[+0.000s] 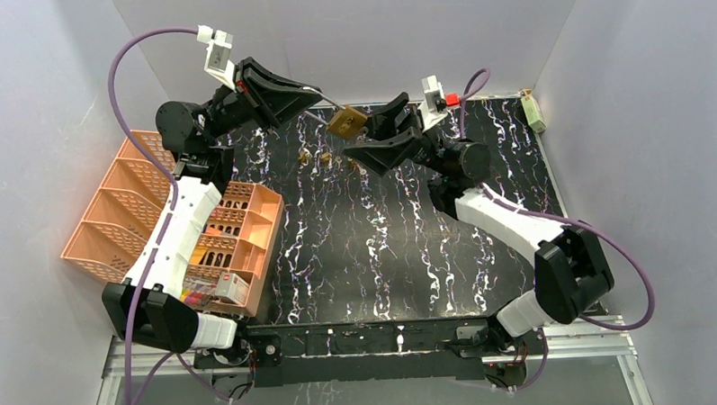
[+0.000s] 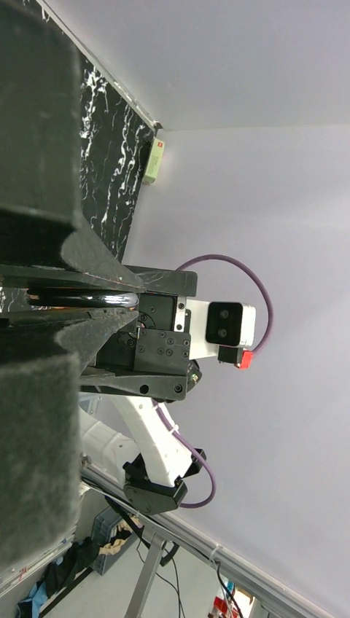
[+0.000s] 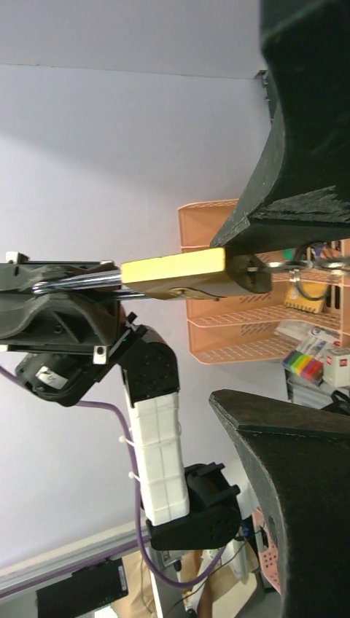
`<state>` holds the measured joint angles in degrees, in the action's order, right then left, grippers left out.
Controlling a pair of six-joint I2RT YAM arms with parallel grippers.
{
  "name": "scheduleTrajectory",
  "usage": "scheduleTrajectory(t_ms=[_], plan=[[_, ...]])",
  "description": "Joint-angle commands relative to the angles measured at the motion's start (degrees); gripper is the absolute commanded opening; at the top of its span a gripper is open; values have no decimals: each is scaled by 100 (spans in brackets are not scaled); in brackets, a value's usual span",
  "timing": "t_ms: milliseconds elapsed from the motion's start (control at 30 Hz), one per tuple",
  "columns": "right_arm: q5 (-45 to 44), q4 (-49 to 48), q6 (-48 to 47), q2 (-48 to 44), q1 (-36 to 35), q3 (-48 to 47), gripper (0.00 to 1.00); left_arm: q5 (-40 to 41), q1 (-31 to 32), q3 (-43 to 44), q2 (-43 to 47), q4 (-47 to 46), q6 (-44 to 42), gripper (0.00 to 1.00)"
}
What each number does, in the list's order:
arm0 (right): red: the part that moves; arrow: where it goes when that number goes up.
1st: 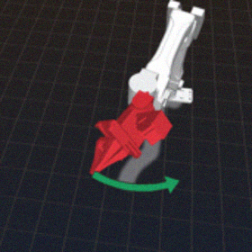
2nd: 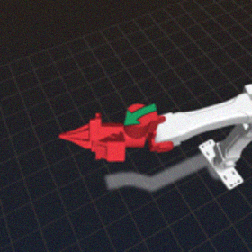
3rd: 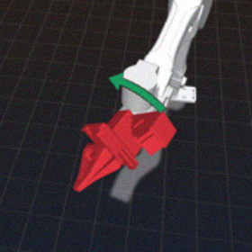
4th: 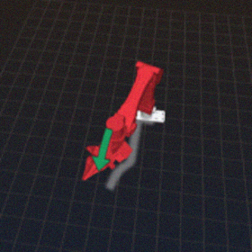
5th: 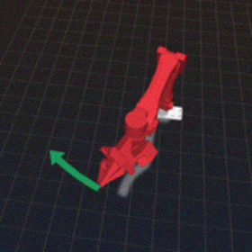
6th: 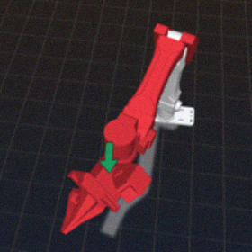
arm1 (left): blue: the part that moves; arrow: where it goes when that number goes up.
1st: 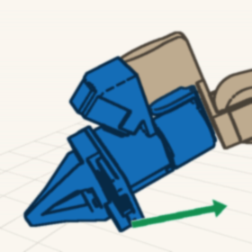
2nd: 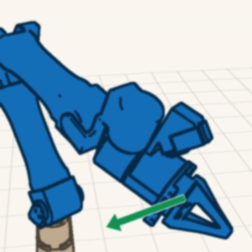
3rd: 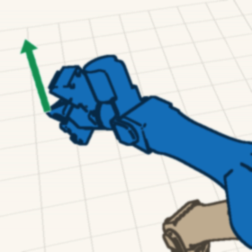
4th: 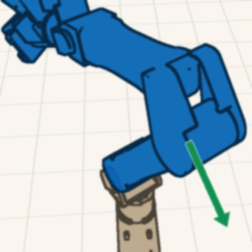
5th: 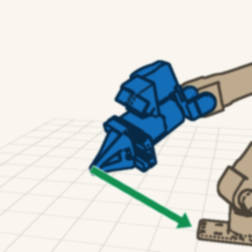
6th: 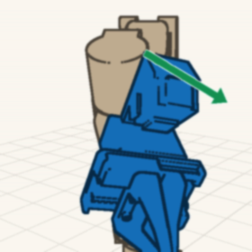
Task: Lock with the key
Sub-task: Lock the lock.
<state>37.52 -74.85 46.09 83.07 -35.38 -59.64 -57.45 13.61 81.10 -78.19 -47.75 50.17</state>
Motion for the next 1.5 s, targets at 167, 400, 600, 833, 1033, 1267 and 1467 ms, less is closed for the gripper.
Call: scheduleTrajectory(t_ms=[167,400,600,833,1033,1267,1467], plan=[[-241,-1240,554,521,-28,-970,74,321,-33,228,76,-637,170,0],[-463,-1318,569,652,-100,-1114,74,435,-35,193,35,-827,253,0],[-611,-1507,639,791,-201,-1105,74,445,-33,279,-46,-955,357,0],[-707,-1569,711,949,-301,-1182,74,485,-33,363,-79,-1006,367,0],[-742,-1601,818,1155,-321,-1451,72,446,-36,427,-110,-1033,420,0],[-631,-1683,1143,1541,-332,-2065,18,454,-33,331,-81,-1052,399,0],[-592,-1679,1280,1536,-299,-2153,0,344,-33,304,-72,-1070,394,0]])
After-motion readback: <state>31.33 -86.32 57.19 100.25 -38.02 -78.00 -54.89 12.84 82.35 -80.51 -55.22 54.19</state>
